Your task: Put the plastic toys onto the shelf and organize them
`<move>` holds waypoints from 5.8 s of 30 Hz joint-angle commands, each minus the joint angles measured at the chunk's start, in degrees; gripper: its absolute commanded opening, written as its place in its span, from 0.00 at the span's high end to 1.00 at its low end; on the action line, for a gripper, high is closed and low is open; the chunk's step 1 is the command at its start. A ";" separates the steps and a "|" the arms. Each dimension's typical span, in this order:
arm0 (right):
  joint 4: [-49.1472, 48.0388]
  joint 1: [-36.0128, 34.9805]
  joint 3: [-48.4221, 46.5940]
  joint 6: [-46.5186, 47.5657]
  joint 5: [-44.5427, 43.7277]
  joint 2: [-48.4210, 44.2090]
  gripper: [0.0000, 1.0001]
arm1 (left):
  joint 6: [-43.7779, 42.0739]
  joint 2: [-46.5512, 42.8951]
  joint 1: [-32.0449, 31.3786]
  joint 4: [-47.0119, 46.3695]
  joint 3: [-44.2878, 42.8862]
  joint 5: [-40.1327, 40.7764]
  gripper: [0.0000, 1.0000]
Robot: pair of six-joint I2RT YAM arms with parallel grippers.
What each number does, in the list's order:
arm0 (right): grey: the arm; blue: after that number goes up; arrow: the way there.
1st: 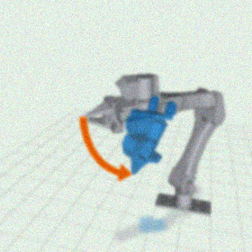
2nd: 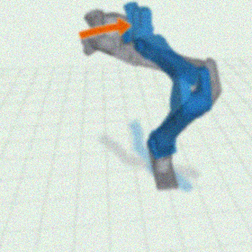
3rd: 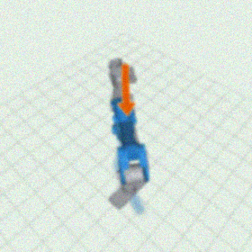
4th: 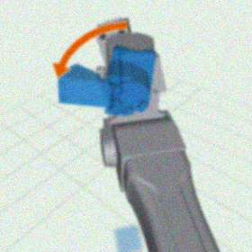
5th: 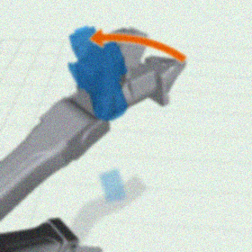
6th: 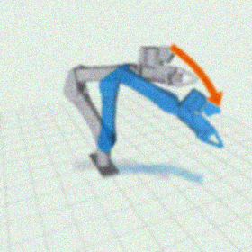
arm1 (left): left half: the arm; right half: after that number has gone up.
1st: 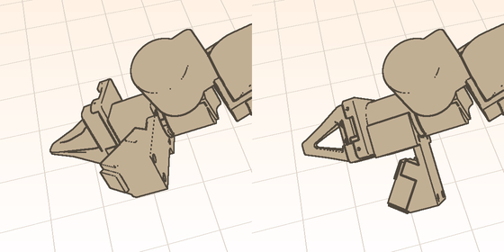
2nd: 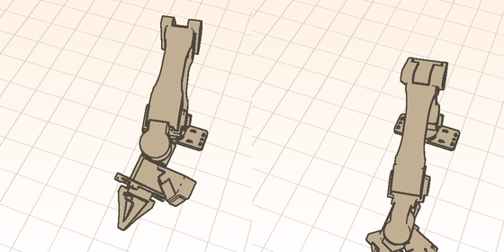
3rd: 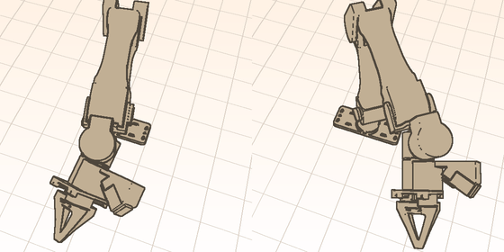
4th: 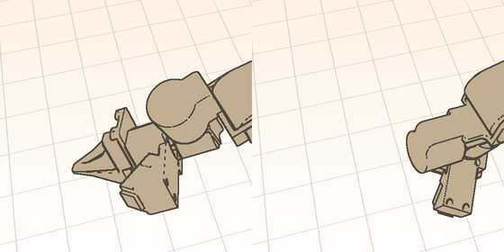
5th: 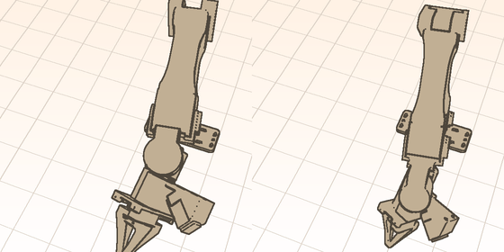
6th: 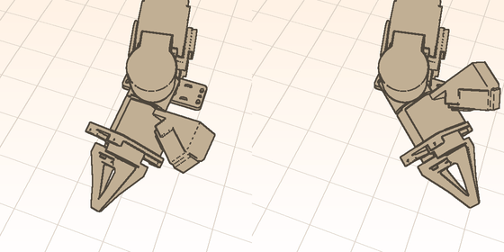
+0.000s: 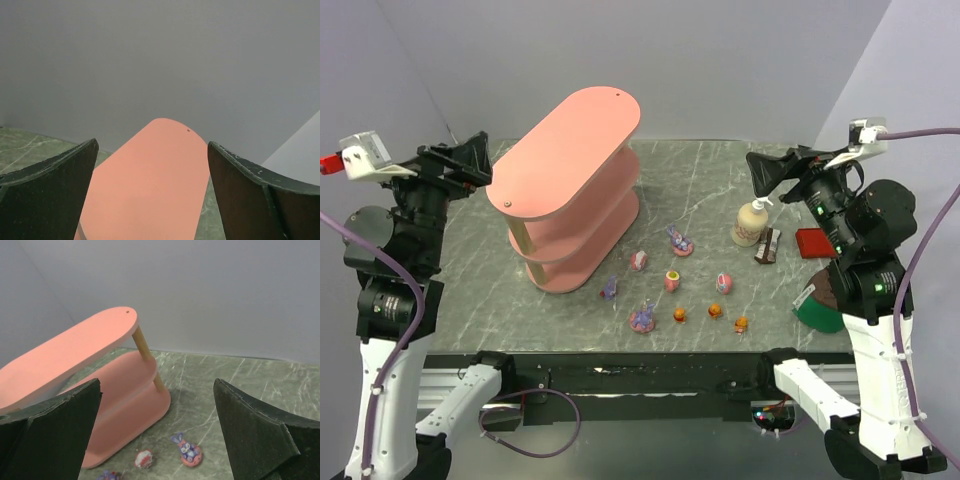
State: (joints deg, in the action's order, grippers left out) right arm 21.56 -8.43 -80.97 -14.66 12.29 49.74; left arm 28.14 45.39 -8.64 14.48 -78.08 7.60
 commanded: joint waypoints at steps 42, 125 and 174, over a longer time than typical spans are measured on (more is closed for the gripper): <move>-13.91 -39.72 41.86 -4.50 -9.04 8.61 0.02 | -5.38 -21.39 0.29 1.08 27.63 15.35 0.04; -4.32 -38.34 16.90 -22.08 -24.42 22.59 1.00 | -4.94 -20.25 1.00 1.52 30.18 14.82 0.04; -6.55 -29.19 -7.61 -20.59 -30.39 29.72 1.00 | -3.88 -20.78 2.14 1.43 31.15 12.88 0.04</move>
State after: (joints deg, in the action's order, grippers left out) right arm 16.60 -38.22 -81.56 -37.12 -14.68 83.07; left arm 23.55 24.64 -7.05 17.21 -47.20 21.30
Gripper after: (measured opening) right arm 0.039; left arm 0.966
